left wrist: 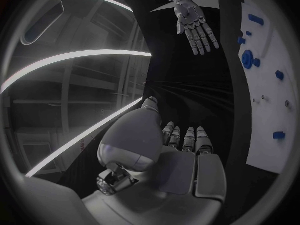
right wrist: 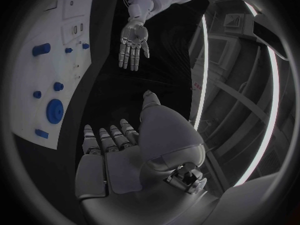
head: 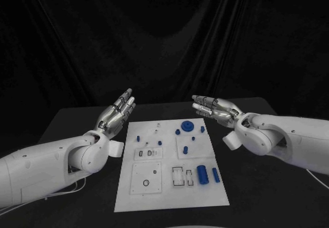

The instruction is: Assemble the parts on the task board

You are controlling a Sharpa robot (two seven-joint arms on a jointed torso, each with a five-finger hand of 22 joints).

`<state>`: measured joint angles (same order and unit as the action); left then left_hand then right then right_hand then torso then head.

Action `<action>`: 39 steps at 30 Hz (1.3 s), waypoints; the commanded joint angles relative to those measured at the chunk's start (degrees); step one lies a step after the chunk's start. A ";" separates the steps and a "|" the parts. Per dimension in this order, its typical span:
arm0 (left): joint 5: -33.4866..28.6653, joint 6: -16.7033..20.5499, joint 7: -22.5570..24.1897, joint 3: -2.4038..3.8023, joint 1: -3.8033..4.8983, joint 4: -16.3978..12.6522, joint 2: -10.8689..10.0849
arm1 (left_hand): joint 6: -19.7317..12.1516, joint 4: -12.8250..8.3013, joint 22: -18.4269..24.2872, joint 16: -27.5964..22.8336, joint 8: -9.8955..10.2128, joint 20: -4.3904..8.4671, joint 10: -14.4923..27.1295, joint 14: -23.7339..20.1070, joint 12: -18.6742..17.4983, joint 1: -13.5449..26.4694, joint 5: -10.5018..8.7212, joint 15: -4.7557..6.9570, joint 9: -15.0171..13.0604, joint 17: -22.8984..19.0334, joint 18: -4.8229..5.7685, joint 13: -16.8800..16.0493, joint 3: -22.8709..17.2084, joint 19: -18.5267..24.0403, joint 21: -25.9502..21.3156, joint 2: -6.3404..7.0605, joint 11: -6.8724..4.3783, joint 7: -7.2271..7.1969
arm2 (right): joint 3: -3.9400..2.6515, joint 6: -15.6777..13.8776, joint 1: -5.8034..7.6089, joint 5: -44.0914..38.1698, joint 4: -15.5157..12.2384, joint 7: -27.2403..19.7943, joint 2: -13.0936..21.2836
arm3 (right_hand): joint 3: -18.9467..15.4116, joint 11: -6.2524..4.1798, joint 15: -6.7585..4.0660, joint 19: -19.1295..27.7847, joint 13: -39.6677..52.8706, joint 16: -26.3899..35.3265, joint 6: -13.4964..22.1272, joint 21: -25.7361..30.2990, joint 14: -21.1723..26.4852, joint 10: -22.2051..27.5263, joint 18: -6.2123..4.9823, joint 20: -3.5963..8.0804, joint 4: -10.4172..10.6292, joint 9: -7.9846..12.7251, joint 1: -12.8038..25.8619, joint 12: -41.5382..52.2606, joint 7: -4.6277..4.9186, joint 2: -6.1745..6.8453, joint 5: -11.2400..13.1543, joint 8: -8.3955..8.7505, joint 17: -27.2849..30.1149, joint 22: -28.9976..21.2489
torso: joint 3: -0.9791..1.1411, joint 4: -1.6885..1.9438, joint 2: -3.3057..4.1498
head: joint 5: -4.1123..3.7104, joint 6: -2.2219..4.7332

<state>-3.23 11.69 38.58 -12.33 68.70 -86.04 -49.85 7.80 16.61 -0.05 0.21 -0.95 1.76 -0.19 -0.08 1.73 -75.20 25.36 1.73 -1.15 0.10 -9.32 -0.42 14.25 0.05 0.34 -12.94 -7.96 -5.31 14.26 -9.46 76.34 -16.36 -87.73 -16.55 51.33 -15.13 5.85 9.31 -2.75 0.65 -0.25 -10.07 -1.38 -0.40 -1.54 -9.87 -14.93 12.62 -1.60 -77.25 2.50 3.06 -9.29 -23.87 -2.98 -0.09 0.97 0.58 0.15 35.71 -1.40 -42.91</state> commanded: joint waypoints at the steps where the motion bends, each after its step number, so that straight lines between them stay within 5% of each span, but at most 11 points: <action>1: 5.35 0.14 6.61 0.05 0.15 -0.19 -0.62 | 0.27 0.01 0.05 -0.21 -0.22 -0.10 0.00 0.08 0.16 -1.31 1.96 6.16 -0.04 -0.10 -0.76 -0.04 -0.61 -0.05 -0.34 -0.09 0.54 0.18 | -0.07 4.32 1.19 -16.73 0.07 6.91 0.27 | 0.59 0.43 1.42 -1.59 0.26 -0.38 -0.83 -0.68 -1.66 -0.72 0.41 -0.81 -2.29 -0.09 -3.18 0.60 -0.36 0.46 -0.78 0.16 -0.50 0.32 | 0.01 0.10 0.31 | 0.13 -2.20; 2: 5.84 -0.23 6.54 0.05 0.15 -0.17 -0.81 | 0.65 -1.38 0.05 -0.21 -0.29 -1.03 -0.02 0.08 0.17 -4.13 6.47 5.34 -0.10 -0.10 -0.81 -0.05 -1.70 -0.05 -0.34 0.22 1.26 0.79 | -0.07 4.31 1.60 -19.29 0.12 7.85 0.30 | 0.88 0.66 1.74 -1.92 0.34 -0.98 -1.45 -0.70 -4.19 -1.27 0.84 -0.88 -3.94 -0.15 -4.94 0.90 -1.52 0.63 -0.85 0.15 -1.03 0.30 | 0.02 0.10 0.35 | 0.25 -2.57; 5: 6.93 -1.54 6.32 0.05 0.15 -0.28 -1.44 | 1.12 -1.63 0.05 -0.21 -0.34 -2.54 -0.05 0.08 0.17 -5.51 7.52 4.22 -0.14 -0.10 -0.89 -0.05 -2.23 -0.05 -0.34 0.27 1.77 1.23 | -0.07 4.15 2.88 -27.53 0.16 10.85 0.33 | 1.28 0.47 1.41 -5.22 0.65 -1.91 -3.90 -1.96 -9.48 -2.94 0.44 -0.89 -6.24 -0.37 -7.11 1.97 -1.72 0.85 0.47 -0.25 -2.04 0.94 | 0.03 0.24 0.55 | 0.48 -3.71; 8: 7.43 -2.36 6.14 0.05 0.15 -0.67 -2.06 | 2.13 -2.68 0.05 -0.21 -0.45 -4.32 -0.15 0.08 0.14 -7.46 10.14 3.07 -0.25 -0.10 -1.00 -0.05 -3.08 -0.05 -0.34 0.33 2.83 2.28 | -0.07 3.83 3.95 -34.47 0.15 13.01 0.21 | 3.25 0.72 1.00 -19.05 1.20 -3.94 -4.96 -7.57 -18.93 -6.05 -0.53 -1.10 -7.70 -0.48 -9.16 3.78 -1.66 0.88 6.20 -0.22 -3.75 3.53 | -0.02 0.37 0.68 | 0.68 -4.44; 11: 7.77 -2.92 6.05 0.05 0.15 -1.55 -3.06 | 2.74 -3.08 0.05 -0.21 -0.54 -4.70 -0.24 0.08 0.25 -7.93 10.86 2.50 -0.32 -0.10 -1.02 -0.08 -3.35 -0.05 -0.34 0.37 3.39 2.93 | -0.07 3.29 5.11 -43.84 0.13 15.20 -0.20 | 7.89 0.28 -0.11 -37.46 1.58 -7.00 -11.08 -12.57 -38.61 -10.33 -0.61 -0.10 -7.40 -1.04 -9.20 5.29 -0.37 3.31 9.36 -1.33 -7.03 5.13 | -0.15 0.50 0.90 | 0.79 -4.83; 14: 7.93 -3.01 6.06 0.05 0.15 -2.66 -4.18 | 3.09 -3.47 0.05 -0.21 -0.57 -4.90 -0.31 0.08 0.33 -8.25 11.75 1.99 -0.35 -0.10 -1.02 -0.11 -3.52 -0.05 -0.34 0.51 3.62 3.18 | -0.07 2.60 5.77 -53.98 0.00 17.09 -0.79 | 10.66 1.03 -2.94 -51.78 3.28 -11.76 -22.45 -15.80 -55.33 -25.21 -0.10 3.13 -7.97 -2.22 -9.85 10.91 -0.96 5.12 10.66 -3.46 -10.35 5.89 | -0.23 0.61 1.07 | 0.88 -5.08; 17: 8.00 -2.82 6.03 0.05 0.16 -3.55 -5.01 | 3.24 -3.71 0.05 -0.21 -0.58 -5.02 -0.34 0.08 0.33 -8.41 12.37 1.75 -0.36 -0.10 -1.01 -0.11 -3.64 -0.05 -0.34 0.57 3.82 3.37 | -0.07 1.59 6.05 -62.86 0.05 18.33 -1.65 | 11.82 0.54 -5.91 -60.39 4.05 -13.72 -31.47 -18.30 -64.98 -35.07 -0.77 5.61 -8.39 -3.24 -10.18 12.93 -1.12 6.02 11.06 -4.91 -12.58 6.86 | -0.41 0.86 1.53 | 0.62 -4.90; 19: 8.03 -2.28 6.03 0.05 0.16 -4.06 -5.43 | 3.53 -3.87 0.05 -0.21 -0.62 -5.26 -0.39 0.08 0.40 -8.42 12.69 1.40 -0.40 -0.10 -0.99 -0.13 -3.71 -0.05 -0.34 0.65 4.09 3.64 | -0.08 1.35 6.16 -67.92 0.14 19.23 -2.34 | 12.56 -0.74 -8.68 -68.07 3.98 -19.11 -32.14 -23.09 -74.99 -38.75 -0.73 8.64 -9.52 -3.12 -11.03 12.20 -1.38 6.80 10.34 -4.26 -15.90 9.41 | -0.49 1.00 1.68 | 0.45 -5.10; 25: 8.07 -0.86 6.03 0.05 0.17 -5.22 -6.44 | 4.13 -4.17 0.05 -0.21 -0.69 -6.29 -0.58 0.08 0.71 -8.21 13.64 0.51 -0.46 -0.10 -0.98 -0.22 -3.80 -0.05 -0.34 0.90 4.76 4.32 | -0.08 1.16 6.31 -78.57 0.79 21.86 -5.08 | 15.18 -1.98 -10.88 -71.63 3.35 -34.62 -34.43 -33.26 -79.49 -45.29 -0.17 10.76 -9.85 -2.94 -10.43 8.53 -1.63 7.54 10.38 -3.14 -26.05 17.07 | -0.70 1.62 2.19 | 0.04 -5.53; 31: 8.08 0.67 5.90 0.05 0.17 -5.92 -6.68 | 4.90 -4.47 0.05 -0.21 -0.78 -7.43 -0.81 0.08 1.04 -7.97 14.20 -0.39 -0.54 -0.10 -1.01 -0.31 -4.09 -0.05 -0.34 0.97 5.55 5.11 | -0.08 0.12 6.34 -84.08 1.47 23.45 -7.13 | 18.74 -2.33 -11.88 -73.32 3.26 -55.13 -36.71 -55.48 -81.34 -50.51 1.88 11.40 -9.14 -2.71 -8.66 4.37 -0.98 9.01 10.82 -1.70 -42.98 41.99 | -0.99 2.11 2.64 | 0.26 -5.41; 39: 8.09 1.71 5.88 0.05 0.18 -6.31 -6.83 | 5.24 -4.71 0.05 -0.21 -0.79 -8.61 -0.96 0.08 1.25 -7.77 14.62 -1.35 -0.56 -0.10 -1.01 -0.36 -4.46 -0.05 -0.34 0.94 6.03 5.57 | -0.08 -1.05 6.29 -86.50 3.48 23.40 -9.66 | 20.60 -2.65 -12.31 -74.59 3.29 -62.73 -37.22 -64.37 -83.77 -52.81 3.07 11.70 -8.10 -2.58 -7.36 2.68 -1.00 10.29 11.98 -1.03 -50.78 53.06 | -1.46 2.89 3.27 | 0.01 -5.16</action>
<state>4.59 11.99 38.73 -12.34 68.71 -92.13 -56.76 12.91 12.23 -0.07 0.21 -1.43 -6.58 -1.16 -0.01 2.60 -83.09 39.68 0.72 -1.64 0.07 -9.31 -0.73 9.76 -0.03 0.34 -12.23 -2.29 -0.20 14.21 -8.59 82.55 -99.00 -84.68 5.07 42.00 5.33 3.15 -3.07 -77.08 3.96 -62.60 -46.98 -65.25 -83.64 -53.99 -7.54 -3.26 4.36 -4.28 -85.07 5.37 2.14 1.02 -12.33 -4.37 -50.48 53.38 -0.63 2.57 38.61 -1.30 -48.03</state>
